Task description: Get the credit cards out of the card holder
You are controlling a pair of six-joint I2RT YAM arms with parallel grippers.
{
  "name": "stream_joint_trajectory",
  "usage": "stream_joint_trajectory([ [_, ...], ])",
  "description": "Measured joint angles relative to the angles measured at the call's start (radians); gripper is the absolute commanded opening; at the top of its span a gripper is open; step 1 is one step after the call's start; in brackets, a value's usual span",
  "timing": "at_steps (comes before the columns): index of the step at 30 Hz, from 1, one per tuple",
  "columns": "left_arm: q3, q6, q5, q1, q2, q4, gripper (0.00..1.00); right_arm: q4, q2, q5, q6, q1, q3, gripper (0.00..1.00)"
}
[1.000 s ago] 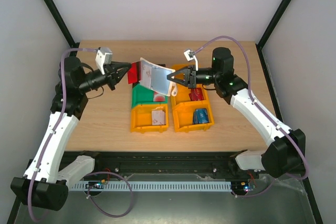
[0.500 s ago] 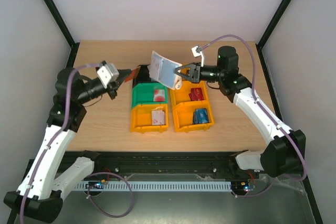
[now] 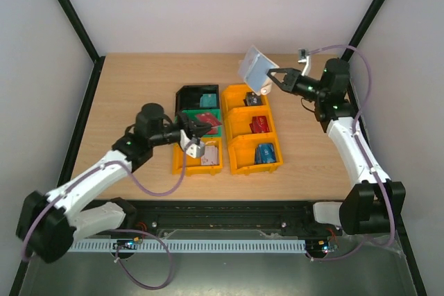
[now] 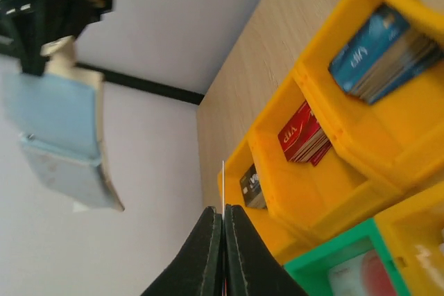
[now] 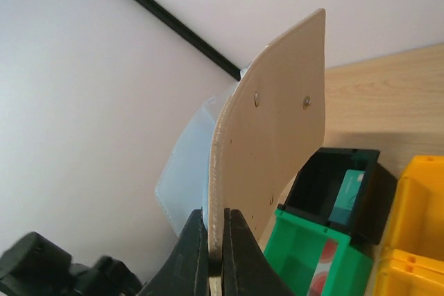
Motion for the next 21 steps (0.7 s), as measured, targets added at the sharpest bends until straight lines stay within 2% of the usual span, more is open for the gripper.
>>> stream_joint_trajectory([
  [4, 0.002, 0.235, 0.016, -0.034, 0.186, 0.166, 0.02, 0.033, -0.018, -0.017, 0.026, -0.059, -0.014, 0.02],
  [9, 0.106, 0.384, 0.047, -0.066, 0.426, 0.295, 0.02, 0.053, -0.015, -0.057, 0.035, -0.091, -0.014, 0.02],
  [15, 0.286, 0.444, 0.085, -0.105, 0.705, 0.392, 0.02, 0.056, -0.001, -0.093, 0.035, -0.098, -0.014, 0.01],
  [21, 0.461, 0.422, 0.097, -0.127, 0.935, 0.434, 0.02, 0.055, 0.002, -0.106, 0.024, -0.100, -0.014, 0.02],
])
